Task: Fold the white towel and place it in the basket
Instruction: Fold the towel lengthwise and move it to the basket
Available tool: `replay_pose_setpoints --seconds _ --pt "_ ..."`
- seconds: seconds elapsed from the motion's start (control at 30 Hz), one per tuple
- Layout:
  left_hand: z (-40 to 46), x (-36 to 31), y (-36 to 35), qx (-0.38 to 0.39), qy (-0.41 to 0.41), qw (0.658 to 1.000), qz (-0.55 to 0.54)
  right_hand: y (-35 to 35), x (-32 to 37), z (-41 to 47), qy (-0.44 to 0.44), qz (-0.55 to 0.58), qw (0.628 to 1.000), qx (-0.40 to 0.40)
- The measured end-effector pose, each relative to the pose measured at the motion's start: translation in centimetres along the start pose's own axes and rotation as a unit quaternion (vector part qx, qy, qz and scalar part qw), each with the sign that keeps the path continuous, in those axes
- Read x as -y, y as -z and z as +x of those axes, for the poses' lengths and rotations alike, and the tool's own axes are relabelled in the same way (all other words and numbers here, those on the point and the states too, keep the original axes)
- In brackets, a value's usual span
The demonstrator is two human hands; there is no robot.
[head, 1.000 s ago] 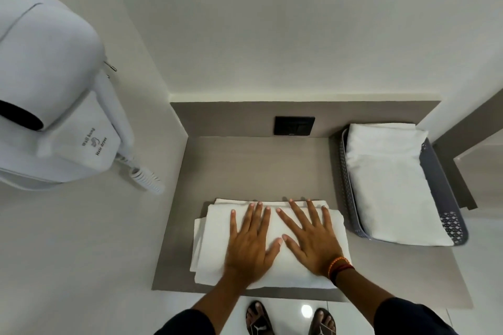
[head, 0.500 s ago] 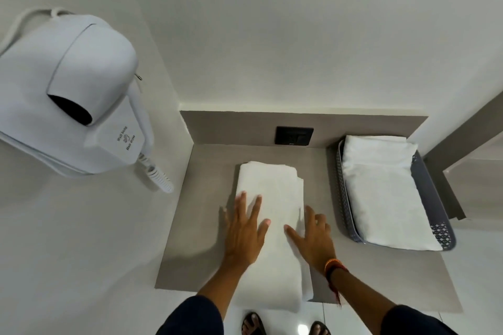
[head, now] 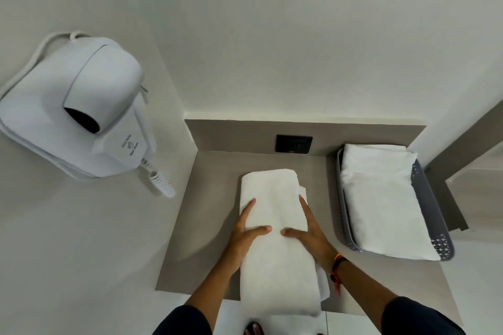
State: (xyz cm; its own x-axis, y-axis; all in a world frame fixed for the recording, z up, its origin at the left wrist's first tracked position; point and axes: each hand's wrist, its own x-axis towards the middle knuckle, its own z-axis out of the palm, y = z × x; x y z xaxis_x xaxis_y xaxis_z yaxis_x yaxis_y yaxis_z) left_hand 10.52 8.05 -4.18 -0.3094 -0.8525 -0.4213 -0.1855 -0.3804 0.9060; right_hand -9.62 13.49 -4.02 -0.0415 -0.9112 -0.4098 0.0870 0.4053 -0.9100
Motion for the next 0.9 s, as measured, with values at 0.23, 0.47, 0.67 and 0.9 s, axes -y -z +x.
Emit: replay_pose_setpoints --seconds 0.23,0.47,0.67,0.9 --pt "2.0 -8.6 -8.2 0.04 -0.091 0.992 -0.071 8.7 8.0 -2.0 0.074 0.066 0.994 -0.034" --pt "4.3 -15.2 -20.2 0.114 -0.124 0.974 -0.151 21.1 14.4 -4.9 0.139 0.04 0.984 -0.101" --pt "6.2 -12.2 -27.8 0.121 -0.087 0.979 -0.139 27.9 10.8 -5.9 0.1 0.004 0.984 -0.144" --pt "7.7 -7.0 -29.4 0.086 -0.063 0.99 0.092 29.2 2.4 -4.0 -0.022 -0.182 0.964 -0.191"
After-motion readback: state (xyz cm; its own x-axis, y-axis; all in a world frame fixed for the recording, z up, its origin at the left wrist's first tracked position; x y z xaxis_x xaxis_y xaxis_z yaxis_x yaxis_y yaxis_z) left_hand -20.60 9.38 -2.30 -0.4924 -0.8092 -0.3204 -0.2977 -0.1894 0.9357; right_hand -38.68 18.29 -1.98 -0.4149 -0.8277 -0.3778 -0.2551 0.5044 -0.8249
